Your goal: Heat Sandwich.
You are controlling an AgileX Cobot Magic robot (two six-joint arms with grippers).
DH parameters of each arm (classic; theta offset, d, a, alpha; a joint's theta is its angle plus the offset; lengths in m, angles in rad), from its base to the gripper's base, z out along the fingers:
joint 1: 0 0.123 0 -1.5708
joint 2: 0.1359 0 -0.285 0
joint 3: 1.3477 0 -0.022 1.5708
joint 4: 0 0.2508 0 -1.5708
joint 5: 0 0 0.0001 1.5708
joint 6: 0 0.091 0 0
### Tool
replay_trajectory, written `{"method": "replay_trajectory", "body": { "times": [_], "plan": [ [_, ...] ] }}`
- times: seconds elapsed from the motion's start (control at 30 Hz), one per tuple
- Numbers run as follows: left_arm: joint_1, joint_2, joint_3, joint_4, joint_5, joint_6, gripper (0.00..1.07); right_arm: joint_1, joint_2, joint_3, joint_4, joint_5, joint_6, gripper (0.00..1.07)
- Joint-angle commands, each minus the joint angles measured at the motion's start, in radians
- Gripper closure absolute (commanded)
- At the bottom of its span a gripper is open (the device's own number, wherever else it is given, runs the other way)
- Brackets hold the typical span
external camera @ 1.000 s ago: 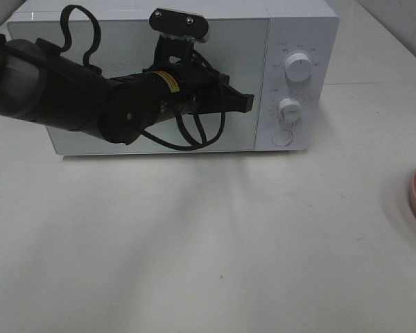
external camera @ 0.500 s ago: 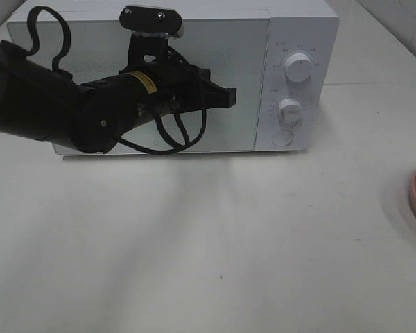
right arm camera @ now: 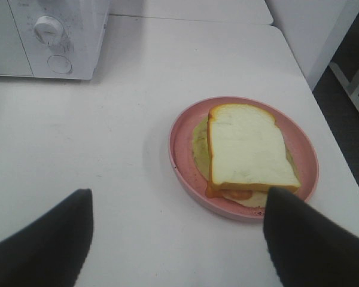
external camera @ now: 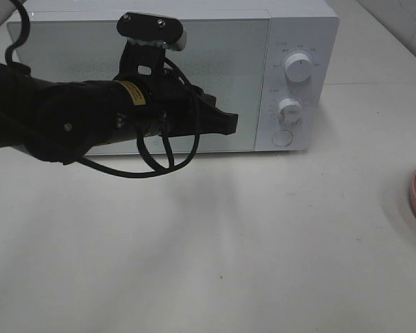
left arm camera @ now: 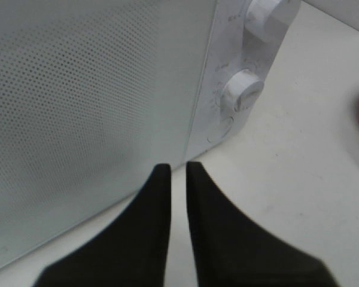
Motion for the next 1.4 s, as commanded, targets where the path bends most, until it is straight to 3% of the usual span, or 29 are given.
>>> {"method": "replay_trajectory", "body": {
  "times": [0.03, 0.07, 0.1, 0.13, 0.37, 0.57, 0.63, 0.8, 0.87, 0.97, 1.4],
  "plan": [
    [-0.006, -0.044, 0.004, -0.007, 0.123, -0.008, 0.47, -0.004, -0.029, -0.003, -0.006, -0.006, 0.008, 0.32],
    [-0.006, -0.059, 0.004, -0.012, 0.189, -0.017, 0.18, -0.004, -0.029, -0.003, -0.006, -0.006, 0.008, 0.32],
    [-0.006, -0.059, 0.004, -0.012, 0.189, -0.017, 0.18, -0.004, -0.029, -0.003, -0.006, -0.006, 0.008, 0.32],
    [-0.006, -0.064, 0.004, -0.013, 0.225, -0.019, 0.05, -0.004, -0.029, -0.003, -0.006, -0.006, 0.008, 0.32],
    [-0.006, -0.106, 0.004, -0.003, 0.435, -0.017, 0.07, -0.004, -0.029, -0.003, -0.005, -0.006, 0.008, 0.32],
    [-0.006, -0.171, 0.001, 0.094, 0.757, -0.003, 0.07, -0.004, -0.029, -0.003, -0.005, -0.006, 0.008, 0.32],
    [-0.002, -0.18, 0.001, 0.111, 0.783, -0.003, 0.07, -0.004, -0.029, -0.003, -0.005, -0.006, 0.008, 0.32],
    [0.023, -0.241, 0.001, 0.145, 0.892, -0.057, 0.07, -0.004, -0.029, -0.003, -0.005, -0.006, 0.008, 0.32],
    [0.089, -0.28, 0.001, 0.144, 0.935, -0.085, 0.07, -0.004, -0.029, -0.003, -0.005, -0.006, 0.008, 0.32],
    [0.14, -0.308, 0.001, 0.141, 0.966, -0.086, 0.07, -0.004, -0.029, -0.003, -0.005, -0.006, 0.008, 0.32],
    [0.556, -0.499, 0.001, 0.147, 1.18, -0.079, 0.08, -0.004, -0.029, -0.003, -0.005, -0.006, 0.008, 0.32]
  ]
}}
